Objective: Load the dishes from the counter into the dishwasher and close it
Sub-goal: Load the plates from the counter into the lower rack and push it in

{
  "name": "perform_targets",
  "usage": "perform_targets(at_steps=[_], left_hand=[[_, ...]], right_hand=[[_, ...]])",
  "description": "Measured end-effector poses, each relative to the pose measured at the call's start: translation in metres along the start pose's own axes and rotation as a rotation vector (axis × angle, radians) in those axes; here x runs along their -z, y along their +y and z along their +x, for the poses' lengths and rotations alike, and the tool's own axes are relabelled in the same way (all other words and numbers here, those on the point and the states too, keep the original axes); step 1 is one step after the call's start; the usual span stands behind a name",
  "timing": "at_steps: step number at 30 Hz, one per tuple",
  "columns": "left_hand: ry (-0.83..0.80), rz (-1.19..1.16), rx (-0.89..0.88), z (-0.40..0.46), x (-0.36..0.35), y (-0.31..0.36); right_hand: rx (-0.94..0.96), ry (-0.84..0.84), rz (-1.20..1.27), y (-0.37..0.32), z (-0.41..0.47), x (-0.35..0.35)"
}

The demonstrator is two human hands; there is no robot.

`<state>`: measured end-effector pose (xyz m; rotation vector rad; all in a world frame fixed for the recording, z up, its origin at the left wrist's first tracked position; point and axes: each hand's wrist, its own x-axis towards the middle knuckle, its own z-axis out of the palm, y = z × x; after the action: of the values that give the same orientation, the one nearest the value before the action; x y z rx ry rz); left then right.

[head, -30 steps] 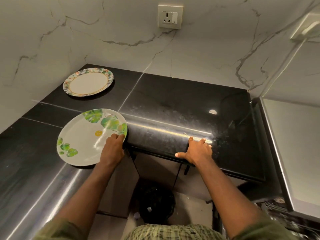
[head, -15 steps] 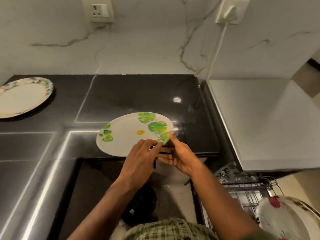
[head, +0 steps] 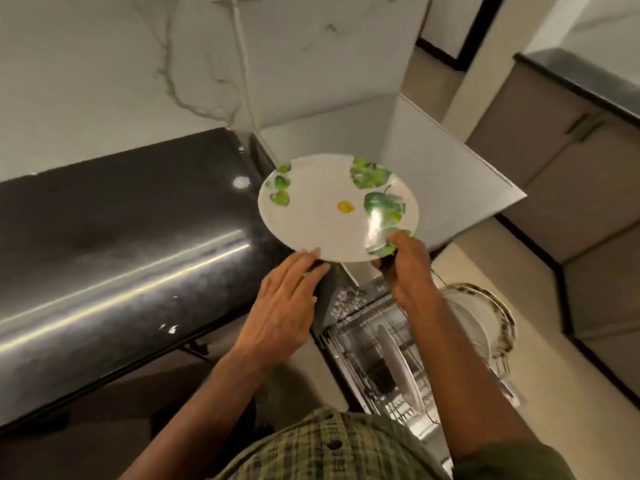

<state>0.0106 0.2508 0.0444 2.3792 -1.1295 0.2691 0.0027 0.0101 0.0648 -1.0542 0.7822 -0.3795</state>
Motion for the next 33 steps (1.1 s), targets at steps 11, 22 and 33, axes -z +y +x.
perform_targets(at_steps=[11, 22, 33], left_hand=[[-0.477, -0.034, 0.006, 0.084, -0.077, 0.038], [-0.849, 0.376, 0.029, 0.132, -0.155, 0.061], [-0.933, 0.433, 0.069, 0.137, -0.152, 0.073]], right_hand=[[0.133, 0.516, 0.444, -0.04, 0.024, 0.192], [-0.19, 0.749, 0.611, 0.049, 0.043, 0.3], [-0.758, 0.761, 0.644, 0.179, 0.064, 0.323]])
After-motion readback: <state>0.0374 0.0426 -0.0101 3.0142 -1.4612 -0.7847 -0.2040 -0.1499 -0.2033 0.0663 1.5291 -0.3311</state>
